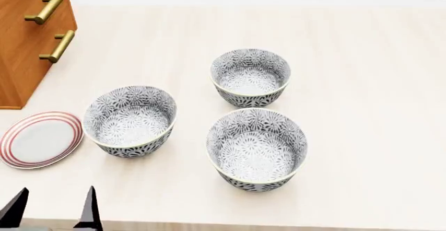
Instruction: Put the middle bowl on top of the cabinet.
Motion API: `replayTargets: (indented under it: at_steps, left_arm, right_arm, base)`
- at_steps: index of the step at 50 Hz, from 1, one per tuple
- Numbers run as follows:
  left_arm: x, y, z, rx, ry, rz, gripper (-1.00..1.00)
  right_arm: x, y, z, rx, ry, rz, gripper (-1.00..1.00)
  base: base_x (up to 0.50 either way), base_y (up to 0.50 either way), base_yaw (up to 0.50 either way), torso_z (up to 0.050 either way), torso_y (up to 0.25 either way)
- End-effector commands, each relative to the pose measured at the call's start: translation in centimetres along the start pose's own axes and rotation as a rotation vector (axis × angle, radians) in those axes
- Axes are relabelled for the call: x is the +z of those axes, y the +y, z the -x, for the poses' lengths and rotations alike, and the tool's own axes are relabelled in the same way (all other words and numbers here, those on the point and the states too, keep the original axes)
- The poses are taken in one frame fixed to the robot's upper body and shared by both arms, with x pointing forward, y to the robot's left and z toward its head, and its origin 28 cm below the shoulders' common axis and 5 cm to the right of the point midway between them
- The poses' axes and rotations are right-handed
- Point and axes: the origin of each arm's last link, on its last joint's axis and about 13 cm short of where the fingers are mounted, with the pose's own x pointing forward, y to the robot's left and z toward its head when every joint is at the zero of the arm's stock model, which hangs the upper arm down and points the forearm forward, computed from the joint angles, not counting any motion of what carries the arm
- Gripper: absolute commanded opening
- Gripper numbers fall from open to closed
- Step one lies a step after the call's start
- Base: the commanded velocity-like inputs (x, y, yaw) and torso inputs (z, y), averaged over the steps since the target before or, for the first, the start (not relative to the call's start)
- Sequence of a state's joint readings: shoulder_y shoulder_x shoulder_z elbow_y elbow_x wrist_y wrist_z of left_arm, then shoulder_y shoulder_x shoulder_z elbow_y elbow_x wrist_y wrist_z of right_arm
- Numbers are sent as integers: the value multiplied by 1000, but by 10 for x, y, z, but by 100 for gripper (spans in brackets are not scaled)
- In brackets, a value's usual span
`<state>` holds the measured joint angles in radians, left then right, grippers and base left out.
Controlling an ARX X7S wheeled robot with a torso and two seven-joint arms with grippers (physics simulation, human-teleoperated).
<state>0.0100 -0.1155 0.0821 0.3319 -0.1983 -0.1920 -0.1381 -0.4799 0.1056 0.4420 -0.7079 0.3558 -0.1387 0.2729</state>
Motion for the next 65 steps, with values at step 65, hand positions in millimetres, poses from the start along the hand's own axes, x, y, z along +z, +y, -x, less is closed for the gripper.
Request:
replayTargets:
  at_steps: [65]
  left_arm:
    - [37,8,-7,81,-42,91,100]
  right_arm:
    - [23,-23,7,-116,-113,42,100]
  base:
    - [32,282,0,0,0]
